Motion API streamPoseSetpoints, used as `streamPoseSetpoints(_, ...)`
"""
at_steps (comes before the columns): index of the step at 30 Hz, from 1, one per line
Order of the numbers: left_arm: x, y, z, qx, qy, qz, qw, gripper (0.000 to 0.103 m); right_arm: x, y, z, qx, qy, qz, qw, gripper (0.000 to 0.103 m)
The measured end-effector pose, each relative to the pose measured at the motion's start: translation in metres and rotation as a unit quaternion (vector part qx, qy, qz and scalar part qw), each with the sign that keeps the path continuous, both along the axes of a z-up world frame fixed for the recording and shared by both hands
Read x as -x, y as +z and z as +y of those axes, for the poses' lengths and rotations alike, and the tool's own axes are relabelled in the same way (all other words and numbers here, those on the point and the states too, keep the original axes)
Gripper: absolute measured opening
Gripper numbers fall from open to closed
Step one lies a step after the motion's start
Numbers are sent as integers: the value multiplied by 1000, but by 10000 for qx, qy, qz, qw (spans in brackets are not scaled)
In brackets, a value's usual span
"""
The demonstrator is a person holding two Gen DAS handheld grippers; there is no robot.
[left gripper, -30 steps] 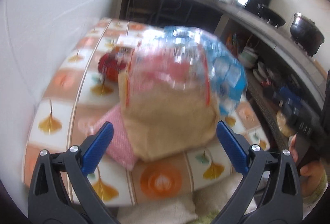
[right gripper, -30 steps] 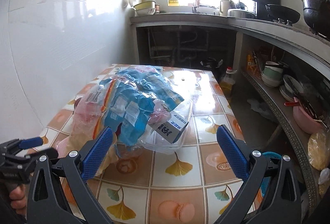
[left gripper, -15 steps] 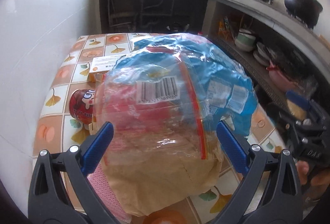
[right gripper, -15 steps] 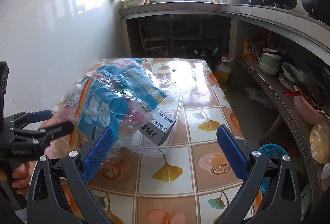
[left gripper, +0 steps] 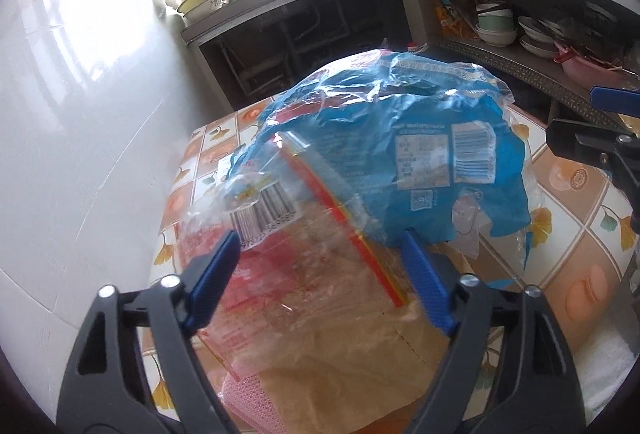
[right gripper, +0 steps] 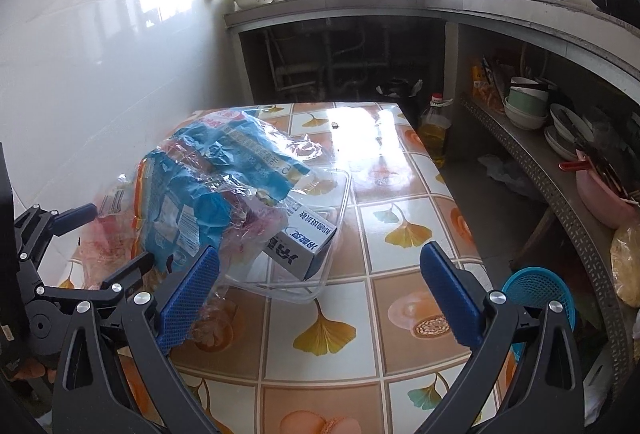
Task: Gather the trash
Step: 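Reach the left tool into the pile and grasp the clear red-striped bag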
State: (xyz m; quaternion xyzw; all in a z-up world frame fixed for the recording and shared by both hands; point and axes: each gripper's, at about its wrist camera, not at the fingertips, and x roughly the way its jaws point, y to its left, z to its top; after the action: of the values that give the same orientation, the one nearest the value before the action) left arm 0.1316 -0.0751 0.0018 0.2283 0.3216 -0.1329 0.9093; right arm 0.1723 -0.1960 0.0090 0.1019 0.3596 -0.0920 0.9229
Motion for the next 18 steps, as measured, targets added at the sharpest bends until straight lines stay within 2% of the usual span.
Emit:
streamPoseSetpoints(1,0,-1,1,8,10,20,10000,68,1,0,-1,-9,-6,-9,10000,98)
streamPoseSetpoints(7,5,1,7,74,78,73,9999,36,7,1,-1,-30,-36,-81,10000,98)
streamPoseSetpoints(9,7,3,11,102,125,77,9998,22,8,2,0,-40,-24,-100,9999,98)
streamPoseSetpoints(10,8,4,12,127,146,77,9998,19,9,3,1,-43,-15,-111,9999,98)
streamPoseSetpoints(14,15,11,20,159,234,-96,9996,0,12,6,5,-29,30,-183,9998,98)
streamPoseSetpoints(18,25,19,28,181,320,-344,9987,0,15,8,7,-122,103,-228,9996,98)
